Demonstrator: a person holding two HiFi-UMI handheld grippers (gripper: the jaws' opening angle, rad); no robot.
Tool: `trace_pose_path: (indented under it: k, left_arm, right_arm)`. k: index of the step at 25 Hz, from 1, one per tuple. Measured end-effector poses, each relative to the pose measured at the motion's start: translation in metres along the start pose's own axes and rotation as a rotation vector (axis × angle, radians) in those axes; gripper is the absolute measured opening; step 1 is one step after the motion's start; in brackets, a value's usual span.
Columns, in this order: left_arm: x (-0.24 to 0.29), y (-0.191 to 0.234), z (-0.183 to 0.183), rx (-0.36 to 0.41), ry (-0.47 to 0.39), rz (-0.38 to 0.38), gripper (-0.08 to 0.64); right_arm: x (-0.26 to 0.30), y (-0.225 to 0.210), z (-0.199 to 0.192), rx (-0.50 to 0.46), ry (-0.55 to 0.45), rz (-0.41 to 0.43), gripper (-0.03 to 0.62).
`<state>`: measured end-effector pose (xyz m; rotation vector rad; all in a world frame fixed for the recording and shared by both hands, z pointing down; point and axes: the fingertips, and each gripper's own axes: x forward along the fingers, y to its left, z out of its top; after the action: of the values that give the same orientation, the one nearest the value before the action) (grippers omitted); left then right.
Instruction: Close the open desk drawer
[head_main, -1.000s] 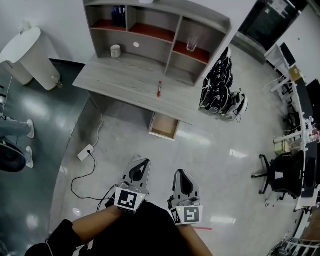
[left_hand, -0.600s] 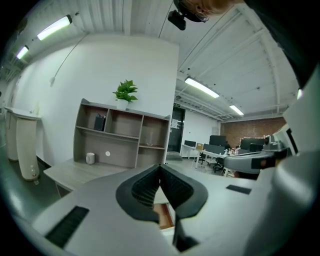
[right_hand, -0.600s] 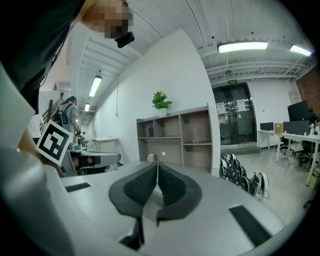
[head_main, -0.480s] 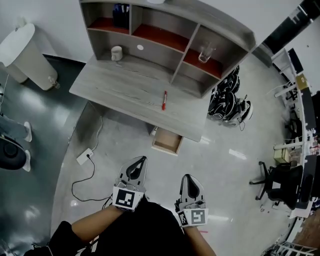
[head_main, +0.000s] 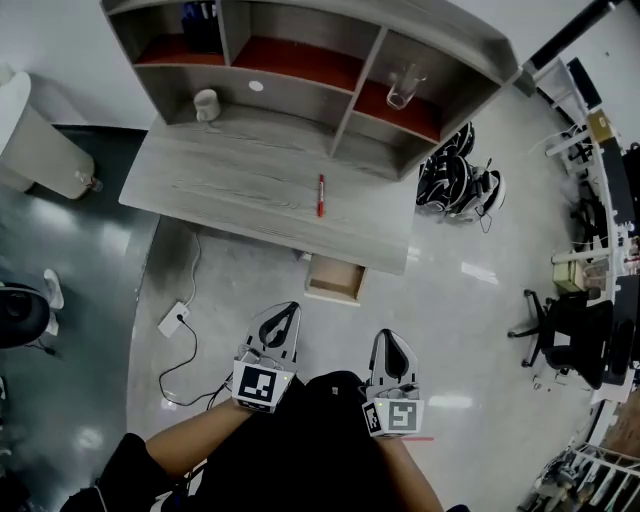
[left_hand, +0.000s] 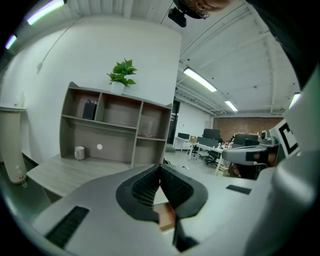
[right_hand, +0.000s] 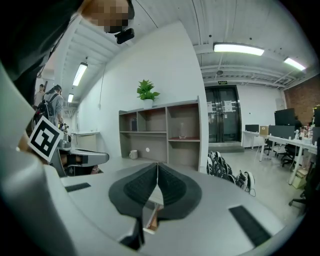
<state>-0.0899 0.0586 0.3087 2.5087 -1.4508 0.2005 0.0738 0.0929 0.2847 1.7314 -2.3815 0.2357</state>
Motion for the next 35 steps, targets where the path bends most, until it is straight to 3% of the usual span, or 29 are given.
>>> trace_pose_path:
  k: [5, 9, 12, 14, 19, 23, 26, 29, 32, 35]
  left_arm:
    - [0.014, -0.002, -0.026, 0.021, 0.050, -0.044, 0.014]
    - [0.029, -0.001, -0.063, -0.001, 0.111, -0.020, 0.014]
    - [0.045, 0.006, -0.082, -0.030, 0.101, -0.009, 0.014]
    - [0.054, 0.014, -0.100, -0.045, 0.112, -0.007, 0.014]
    - [0.063, 0.020, -0.140, 0.011, 0.181, -0.017, 0.014]
    - [0.069, 0.023, -0.168, -0.008, 0.212, -0.015, 0.015]
    - [0.073, 0.015, -0.197, -0.004, 0.251, -0.069, 0.015]
    - [0.077, 0.007, -0.223, 0.007, 0.284, -0.137, 0.015]
    - [0.076, 0.008, -0.249, -0.009, 0.325, -0.157, 0.017]
    - [0.077, 0.014, -0.278, -0.032, 0.372, -0.163, 0.052]
  right_arm:
    - [0.006, -0.015, -0.030, 0.026, 0.034, -0.025, 0.018]
    - [0.017, -0.029, -0.067, 0.053, 0.062, -0.010, 0.018]
    - [0.032, -0.039, -0.098, 0.076, 0.091, 0.019, 0.018]
    - [0.043, -0.044, -0.117, 0.068, 0.114, 0.046, 0.018]
    - [0.058, -0.056, -0.156, 0.018, 0.169, 0.097, 0.018]
    - [0.064, -0.061, -0.188, -0.009, 0.219, 0.109, 0.019]
    - [0.066, -0.062, -0.220, 0.013, 0.280, 0.106, 0.020]
    - [0.069, -0.068, -0.260, 0.102, 0.350, 0.067, 0.020]
    - [0.071, -0.070, -0.291, 0.121, 0.395, 0.041, 0.022]
    - [0.076, -0.067, -0.318, 0.111, 0.427, 0.054, 0.103]
